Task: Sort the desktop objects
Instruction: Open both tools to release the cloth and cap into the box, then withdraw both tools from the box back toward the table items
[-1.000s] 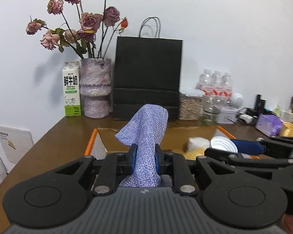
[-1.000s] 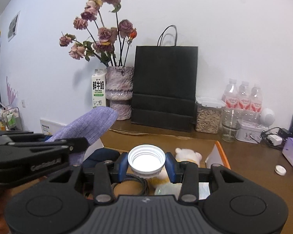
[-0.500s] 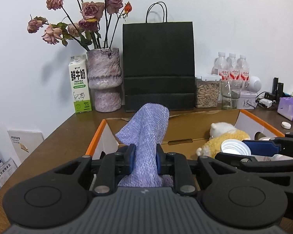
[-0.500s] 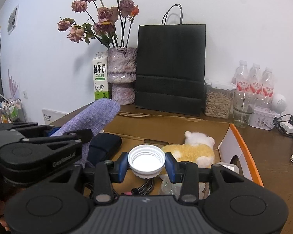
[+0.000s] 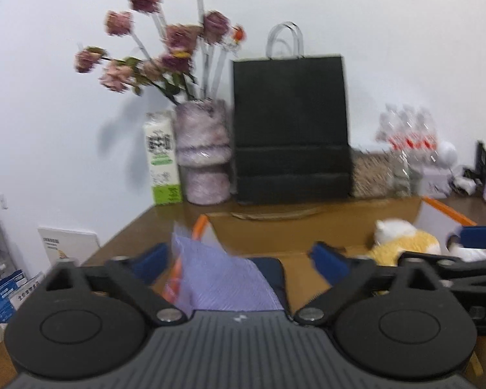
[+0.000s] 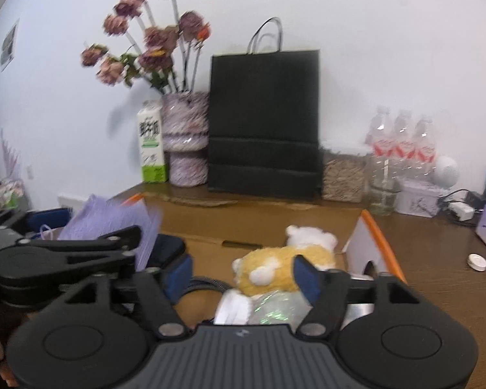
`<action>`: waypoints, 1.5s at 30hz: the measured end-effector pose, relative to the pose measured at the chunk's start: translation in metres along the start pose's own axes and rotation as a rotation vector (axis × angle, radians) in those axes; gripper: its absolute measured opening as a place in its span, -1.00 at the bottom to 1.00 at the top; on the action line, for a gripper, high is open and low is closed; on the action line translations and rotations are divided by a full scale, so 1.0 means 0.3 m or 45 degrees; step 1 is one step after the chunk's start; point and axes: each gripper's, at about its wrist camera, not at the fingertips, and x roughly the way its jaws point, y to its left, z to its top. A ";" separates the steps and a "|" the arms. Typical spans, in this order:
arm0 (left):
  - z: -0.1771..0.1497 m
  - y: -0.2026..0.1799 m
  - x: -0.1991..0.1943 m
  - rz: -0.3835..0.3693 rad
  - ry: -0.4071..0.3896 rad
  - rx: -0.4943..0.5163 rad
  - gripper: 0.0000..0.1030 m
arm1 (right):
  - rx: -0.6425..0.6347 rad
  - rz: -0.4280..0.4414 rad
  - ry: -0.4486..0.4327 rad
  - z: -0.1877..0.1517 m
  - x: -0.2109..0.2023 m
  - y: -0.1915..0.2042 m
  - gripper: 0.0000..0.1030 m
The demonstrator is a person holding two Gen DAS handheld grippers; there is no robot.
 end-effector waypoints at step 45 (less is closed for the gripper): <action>0.129 0.014 -0.231 -0.014 -0.195 0.035 1.00 | -0.075 -0.005 -0.141 0.077 -0.285 0.046 1.00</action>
